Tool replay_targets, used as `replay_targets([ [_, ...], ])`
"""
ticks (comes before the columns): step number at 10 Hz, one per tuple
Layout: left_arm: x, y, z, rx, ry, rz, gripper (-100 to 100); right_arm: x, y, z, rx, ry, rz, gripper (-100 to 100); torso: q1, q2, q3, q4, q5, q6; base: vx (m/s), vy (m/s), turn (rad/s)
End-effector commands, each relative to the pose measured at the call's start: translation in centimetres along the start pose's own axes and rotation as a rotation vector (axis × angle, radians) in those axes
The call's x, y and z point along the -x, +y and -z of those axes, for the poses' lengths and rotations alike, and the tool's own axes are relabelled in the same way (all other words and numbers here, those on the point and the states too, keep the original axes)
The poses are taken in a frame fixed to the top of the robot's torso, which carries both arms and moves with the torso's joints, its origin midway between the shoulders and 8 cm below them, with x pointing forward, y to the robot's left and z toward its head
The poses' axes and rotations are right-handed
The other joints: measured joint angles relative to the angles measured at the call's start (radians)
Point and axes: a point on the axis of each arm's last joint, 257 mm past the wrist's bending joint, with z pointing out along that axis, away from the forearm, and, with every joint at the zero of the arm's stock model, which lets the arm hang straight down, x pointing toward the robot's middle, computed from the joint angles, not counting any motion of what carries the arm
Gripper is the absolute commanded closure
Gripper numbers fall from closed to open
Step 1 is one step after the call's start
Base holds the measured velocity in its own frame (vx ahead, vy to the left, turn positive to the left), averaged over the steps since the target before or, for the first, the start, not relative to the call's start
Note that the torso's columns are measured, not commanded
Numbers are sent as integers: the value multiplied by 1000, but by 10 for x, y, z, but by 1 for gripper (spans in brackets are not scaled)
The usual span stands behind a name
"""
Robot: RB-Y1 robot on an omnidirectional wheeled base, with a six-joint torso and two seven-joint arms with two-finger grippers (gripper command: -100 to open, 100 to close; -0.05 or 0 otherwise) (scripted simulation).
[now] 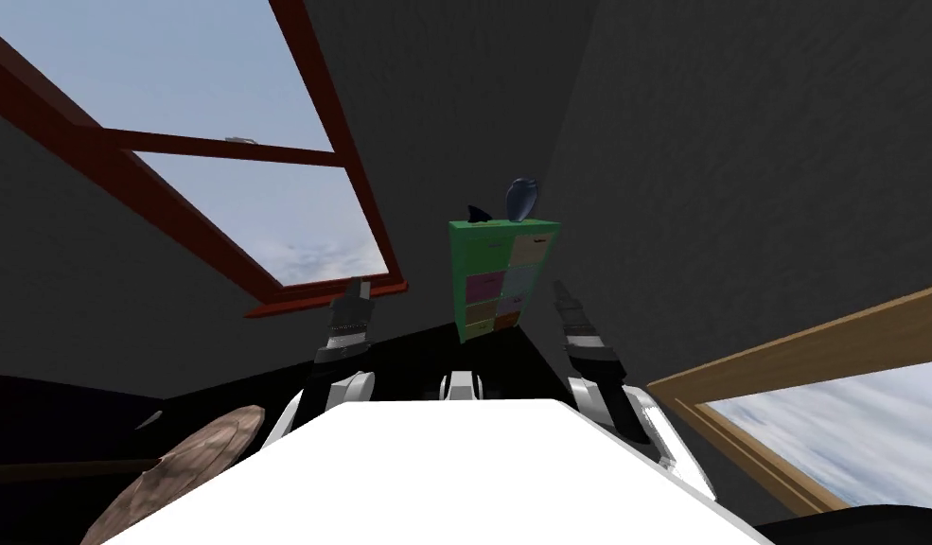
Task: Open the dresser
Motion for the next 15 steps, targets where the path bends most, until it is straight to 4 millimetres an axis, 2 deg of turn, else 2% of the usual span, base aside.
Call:
replay_targets([
  [1, 0, 0, 0, 0, 0, 0, 0, 13, -23, 5, -40, 14, 202, -100, 1, 0, 0, 0, 0, -1, 5, 46, 288],
  [2, 0, 0, 0, 0, 0, 0, 0, 14, -24, 5, -41, 13, 211, -100, 2, 0, 0, 0, 0, -1, 5, 37, 168],
  [4, 0, 0, 0, 0, 0, 0, 0, 27, -45, 11, -80, 33, 393, -100, 2, 0, 0, 0, 0, -1, 7, 48, 280],
  [5, 0, 0, 0, 0, 0, 0, 0, 30, -46, 11, -82, 30, 409, -100, 2, 0, 0, 0, 0, -1, 6, 39, 108],
  [7, 0, 0, 0, 0, 0, 0, 0, 47, -68, 19, -126, 51, 591, -100, 1, 0, 0, 0, 0, -1, 10, 47, 271],
  [8, 0, 0, 0, 0, 0, 0, 0, 48, -69, 19, -128, 52, 612, -100, 2, 0, 0, 0, 0, -1, 15, 37, 112],
  [9, 0, 0, 0, 0, 0, 0, 0, 59, -80, 23, -152, 65, 708, -100, 1, 0, 0, 0, 0, 0, 11, 44, 226],
  [10, 0, 0, 0, 0, 0, 0, 0, 59, -80, 23, -151, 65, 715, -100, 1, 0, 0, 0, 0, -1, 11, 30, 112],
  [12, 0, 0, 0, 0, 0, 0, 0, 78, -103, 33, -200, 96, 895, -100, 1, 0, 0, 0, 0, -1, 21, 44, 289],
  [13, 0, 0, 0, 0, 0, 0, 0, 81, -103, 33, -203, 96, 918, -100, 2, -1, 0, 0, 0, -1, 18, 36, 111],
  [15, 0, 0, 0, 0, 0, 0, 0, 101, -125, 44, -253, 135, 1096, -100, 1, 0, 0, 0, 0, -1, 18, 49, 284],
])
